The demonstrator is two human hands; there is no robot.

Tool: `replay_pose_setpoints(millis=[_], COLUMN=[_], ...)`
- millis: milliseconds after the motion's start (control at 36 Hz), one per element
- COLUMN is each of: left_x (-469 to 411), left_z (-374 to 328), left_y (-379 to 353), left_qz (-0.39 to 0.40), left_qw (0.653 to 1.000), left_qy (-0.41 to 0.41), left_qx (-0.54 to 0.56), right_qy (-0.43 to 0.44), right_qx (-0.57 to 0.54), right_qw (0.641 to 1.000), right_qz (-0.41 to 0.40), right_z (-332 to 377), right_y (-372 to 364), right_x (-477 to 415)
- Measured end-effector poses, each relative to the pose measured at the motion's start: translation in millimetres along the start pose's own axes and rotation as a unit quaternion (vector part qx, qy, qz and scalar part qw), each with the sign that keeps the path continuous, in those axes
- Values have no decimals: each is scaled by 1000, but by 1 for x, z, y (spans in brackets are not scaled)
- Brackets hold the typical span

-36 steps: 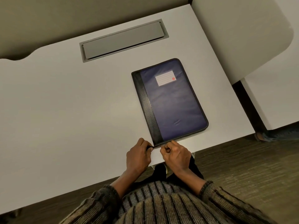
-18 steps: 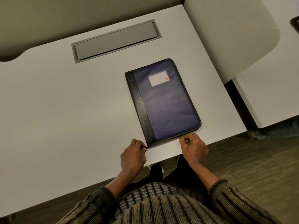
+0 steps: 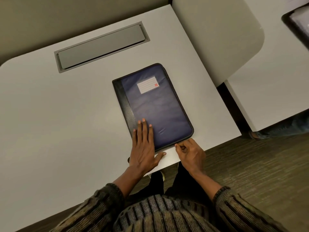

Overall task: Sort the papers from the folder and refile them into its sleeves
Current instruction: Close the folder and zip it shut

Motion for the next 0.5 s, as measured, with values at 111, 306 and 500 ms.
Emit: replay_pose_setpoints(millis=[111,306,500], left_x=[-4,0,-3], left_z=[9,16,15], left_y=[-16,-19,-20], left_qz=[44,52,56], left_qw=[998,998,997], left_qy=[4,-17,-27], left_qx=[-33,-44,-49], right_qy=[3,-56,16], right_qx=[7,-15,15], right_qw=[1000,997,998], right_qz=[-7,-55,-53], right_z=[-1,-32,-47], right_y=[2,19,37], right_x=[-6,-29,-64])
Point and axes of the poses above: each hand's wrist, its own x-axis away from the middle knuckle, its own y-axis out of the back of the hand, z = x × y, the point moved 3 cm from there along -x, towards the middle knuckle, and after that the axes turned 10 degrees about -y, right-handed, at the moved point
